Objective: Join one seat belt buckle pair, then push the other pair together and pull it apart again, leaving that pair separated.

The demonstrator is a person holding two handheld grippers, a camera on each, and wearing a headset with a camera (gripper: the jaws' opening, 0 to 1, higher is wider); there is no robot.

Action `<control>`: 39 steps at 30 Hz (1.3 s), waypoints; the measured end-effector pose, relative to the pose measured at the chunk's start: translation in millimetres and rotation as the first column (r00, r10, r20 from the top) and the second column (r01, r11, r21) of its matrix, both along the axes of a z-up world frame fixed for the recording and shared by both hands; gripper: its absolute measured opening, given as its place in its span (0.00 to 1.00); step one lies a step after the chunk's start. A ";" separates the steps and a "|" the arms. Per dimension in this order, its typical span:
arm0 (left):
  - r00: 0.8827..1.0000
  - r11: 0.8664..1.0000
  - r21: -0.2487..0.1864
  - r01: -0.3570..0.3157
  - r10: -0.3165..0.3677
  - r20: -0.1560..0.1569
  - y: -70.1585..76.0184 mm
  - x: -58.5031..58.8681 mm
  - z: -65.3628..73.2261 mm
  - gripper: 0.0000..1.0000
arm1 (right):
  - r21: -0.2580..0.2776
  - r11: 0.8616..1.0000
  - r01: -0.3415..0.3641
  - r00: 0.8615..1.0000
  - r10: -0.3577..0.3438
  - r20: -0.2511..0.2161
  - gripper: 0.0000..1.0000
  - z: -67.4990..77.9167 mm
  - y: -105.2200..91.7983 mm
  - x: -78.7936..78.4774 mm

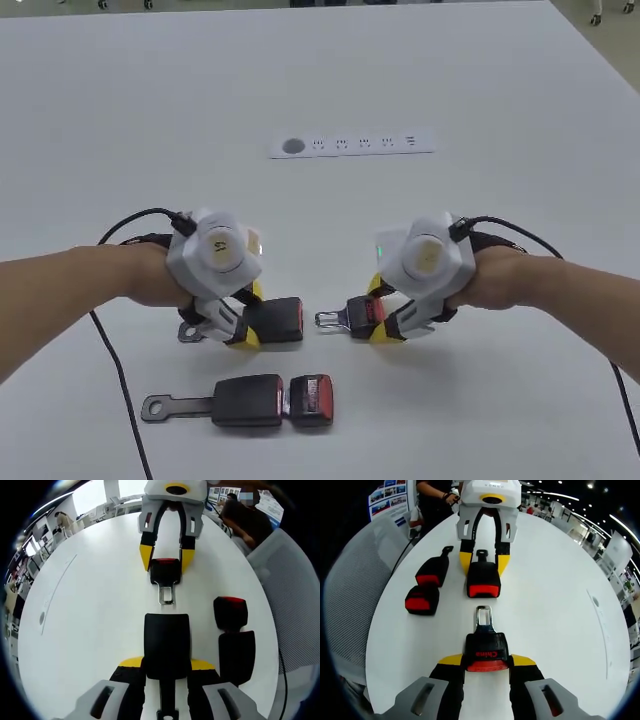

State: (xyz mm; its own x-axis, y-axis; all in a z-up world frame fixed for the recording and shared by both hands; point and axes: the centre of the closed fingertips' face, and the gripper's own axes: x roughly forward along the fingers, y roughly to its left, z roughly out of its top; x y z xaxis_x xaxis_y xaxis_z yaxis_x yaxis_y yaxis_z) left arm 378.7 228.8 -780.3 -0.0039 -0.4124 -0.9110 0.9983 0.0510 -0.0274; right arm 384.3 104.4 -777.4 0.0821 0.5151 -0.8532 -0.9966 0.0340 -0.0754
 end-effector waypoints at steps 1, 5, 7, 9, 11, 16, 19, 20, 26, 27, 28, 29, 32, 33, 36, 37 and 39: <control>1.000 1.000 0.000 0.000 0.000 0.000 -0.1 -0.1 0.0 0.32 | -0.001 1.000 0.001 1.000 -0.001 0.000 0.31 -0.8 -1.3 0.8; 1.000 1.000 -0.001 -0.001 0.001 0.000 -0.2 -0.1 0.1 0.32 | -0.009 1.000 0.004 1.000 -0.004 0.000 0.31 -1.6 -6.1 1.1; 1.000 1.000 -0.002 0.000 0.000 0.000 -0.4 0.0 0.0 0.32 | -0.013 1.000 0.006 1.000 -0.006 -0.002 0.31 -2.4 -9.4 1.1; 1.000 1.000 -0.002 0.001 -0.001 0.000 -0.2 0.3 -0.1 0.32 | -0.017 1.000 0.005 1.000 -0.005 -0.001 0.31 -2.3 -12.5 0.6; 1.000 1.000 -0.002 0.002 -0.002 0.000 -0.5 -0.1 0.2 0.32 | -0.020 1.000 0.006 1.000 -0.006 -0.002 0.31 -1.9 -15.3 -0.1; 1.000 1.000 -0.004 0.004 -0.004 0.003 0.3 1.1 -0.1 0.33 | -0.030 1.000 0.010 1.000 -0.010 -0.004 0.31 -2.4 -22.5 1.2; 1.000 1.000 -0.008 0.006 -0.006 0.003 0.3 1.5 -0.4 0.33 | -0.034 0.999 0.010 1.000 -0.010 -0.006 0.31 -2.0 -24.5 0.0; 1.000 1.000 -0.010 0.007 -0.007 0.002 0.9 1.3 -0.5 0.33 | -0.034 0.999 0.010 1.000 -0.010 -0.004 0.32 -1.9 -25.8 -0.3; 1.000 1.000 -0.015 0.010 -0.010 0.005 0.2 1.3 -0.1 0.33 | -0.027 0.999 0.017 1.000 -0.018 -0.004 0.32 -1.3 -28.9 0.0; 1.000 1.000 -0.015 0.009 -0.009 0.004 0.1 1.1 0.0 0.33 | -0.028 1.000 0.014 1.000 -0.014 -0.003 0.32 -0.9 -28.9 -0.6; 1.000 1.000 -0.015 0.010 -0.010 0.005 0.0 0.0 0.6 0.33 | -0.029 1.000 0.011 1.000 -0.011 -0.003 0.32 -0.7 -28.8 -0.8; 1.000 1.000 -0.014 0.014 -0.014 0.007 -0.4 -0.3 0.9 0.33 | -0.029 0.999 0.013 1.000 -0.013 -0.003 0.32 -0.7 -28.7 -0.2; 1.000 1.000 -0.013 0.016 -0.016 0.007 -0.6 0.9 0.5 0.33 | -0.029 0.999 0.017 1.000 -0.017 -0.003 0.32 -1.1 -28.6 0.1; 1.000 1.000 -0.013 0.016 -0.016 0.007 -0.5 1.3 0.4 0.33 | -0.029 0.999 0.019 1.000 -0.019 -0.001 0.32 -1.4 -28.7 0.3; 1.000 1.000 -0.013 0.008 -0.008 0.013 -0.2 2.0 1.4 0.35 | -0.032 0.999 0.019 1.000 -0.019 0.006 0.34 0.2 -28.9 0.1; 1.000 1.000 -0.014 0.004 -0.004 0.015 -0.4 2.3 1.5 0.36 | -0.035 0.999 0.022 1.000 -0.021 0.012 0.35 0.7 -29.3 0.7; 1.000 1.000 -0.012 0.006 -0.006 0.014 -0.1 1.6 1.7 0.36 | -0.033 0.999 0.027 1.000 -0.026 0.011 0.38 0.7 -29.7 1.4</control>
State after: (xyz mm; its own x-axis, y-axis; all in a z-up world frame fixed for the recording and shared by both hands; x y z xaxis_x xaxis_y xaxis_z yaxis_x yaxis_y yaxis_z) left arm 380.3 228.7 -778.6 0.0067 -0.4236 -0.9058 0.9989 0.0447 -0.0135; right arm 385.7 74.7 -776.7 0.1046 0.4841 -0.8687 -0.9945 0.0579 -0.0875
